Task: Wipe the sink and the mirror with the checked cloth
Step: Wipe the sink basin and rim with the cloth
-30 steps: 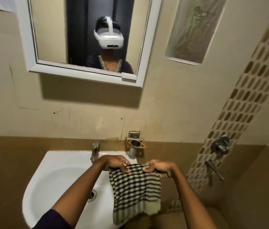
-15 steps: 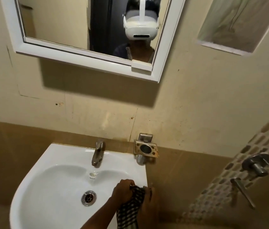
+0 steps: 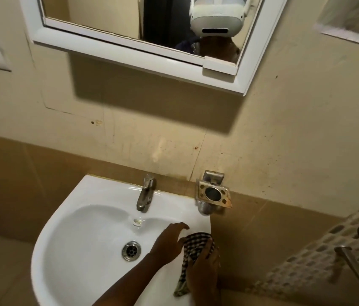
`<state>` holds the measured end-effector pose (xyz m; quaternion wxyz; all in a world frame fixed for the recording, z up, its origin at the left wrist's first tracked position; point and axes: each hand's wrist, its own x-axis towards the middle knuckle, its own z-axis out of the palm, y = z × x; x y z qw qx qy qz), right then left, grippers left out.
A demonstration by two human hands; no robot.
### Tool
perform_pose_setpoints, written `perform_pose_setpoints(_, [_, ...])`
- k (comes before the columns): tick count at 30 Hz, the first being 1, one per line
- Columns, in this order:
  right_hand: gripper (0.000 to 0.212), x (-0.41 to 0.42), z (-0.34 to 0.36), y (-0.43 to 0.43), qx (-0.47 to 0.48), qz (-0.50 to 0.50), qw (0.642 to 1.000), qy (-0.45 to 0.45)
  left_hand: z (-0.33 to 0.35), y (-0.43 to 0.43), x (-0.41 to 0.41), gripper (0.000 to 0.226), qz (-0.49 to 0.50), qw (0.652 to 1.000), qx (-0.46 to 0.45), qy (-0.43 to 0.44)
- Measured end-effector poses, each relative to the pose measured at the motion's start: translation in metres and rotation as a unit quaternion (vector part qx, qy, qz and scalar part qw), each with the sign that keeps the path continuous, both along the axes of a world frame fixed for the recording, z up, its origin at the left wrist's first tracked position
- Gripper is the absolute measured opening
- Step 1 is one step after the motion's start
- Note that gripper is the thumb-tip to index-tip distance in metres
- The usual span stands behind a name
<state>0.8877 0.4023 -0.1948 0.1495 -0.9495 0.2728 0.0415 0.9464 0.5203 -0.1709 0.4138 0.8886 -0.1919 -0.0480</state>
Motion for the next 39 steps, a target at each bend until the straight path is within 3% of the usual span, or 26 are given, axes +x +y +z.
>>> perform_pose_setpoints(4, [0.084, 0.035, -0.014, -0.011, -0.048, 0.015, 0.998, -0.029, 0.008, 0.047, 0.01, 0.039, 0.062, 0.994, 0.008, -0.094])
perform_pose_setpoints(7, [0.08, 0.065, -0.014, -0.012, -0.015, 0.0, 0.997, -0.077, 0.013, 0.085, 0.011, 0.038, 0.101, 0.986, 0.002, -0.134])
perform_pose_setpoints(10, [0.07, 0.091, -0.013, -0.006, -0.002, -0.01, 0.991, -0.132, 0.02, 0.113, 0.01, 0.036, 0.074, 0.98, 0.026, -0.185])
perform_pose_setpoints(13, [0.083, 0.106, -0.01, 0.007, -0.018, -0.007, 0.987, -0.162, 0.024, 0.132, 0.008, 0.031, 0.032, 0.969, 0.039, -0.241])
perform_pose_setpoints(16, [0.051, 0.121, -0.007, 0.034, -0.014, 0.024, 0.985, -0.172, 0.021, 0.151, 0.009, 0.026, 0.057, 0.961, 0.034, -0.27])
perform_pose_setpoints(18, [0.04, 0.132, -0.006, 0.063, -0.011, 0.107, 0.978, -0.179, 0.017, 0.166, 0.014, 0.026, 0.1, 0.954, 0.039, -0.281])
perform_pose_setpoints(21, [0.033, 0.14, -0.01, 0.103, 0.049, 0.214, 0.954, -0.204, 0.014, 0.186, 0.024, 0.028, 0.153, 0.947, 0.061, -0.277])
perform_pose_setpoints(24, [0.032, 0.14, -0.01, 0.094, 0.064, 0.223, 0.951, -0.204, 0.016, 0.206, 0.033, 0.028, 0.184, 0.945, 0.082, -0.259])
perform_pose_setpoints(28, [0.046, 0.127, -0.017, 0.044, -0.034, 0.106, 0.975, -0.194, 0.018, 0.225, 0.036, 0.028, 0.212, 0.946, 0.097, -0.227])
perform_pose_setpoints(33, [0.059, 0.139, -0.013, 0.069, -0.022, -0.013, 0.99, -0.137, 0.003, 0.24, 0.033, 0.029, 0.214, 0.95, 0.109, -0.2])
perform_pose_setpoints(37, [0.052, 0.15, -0.021, 0.111, -0.043, 0.184, 0.975, -0.116, -0.007, 0.235, 0.041, 0.026, 0.212, 0.954, 0.125, -0.171])
perform_pose_setpoints(39, [0.053, 0.153, -0.02, 0.102, -0.044, 0.218, 0.969, -0.107, -0.01, 0.229, 0.045, 0.027, 0.183, 0.961, 0.136, -0.155])
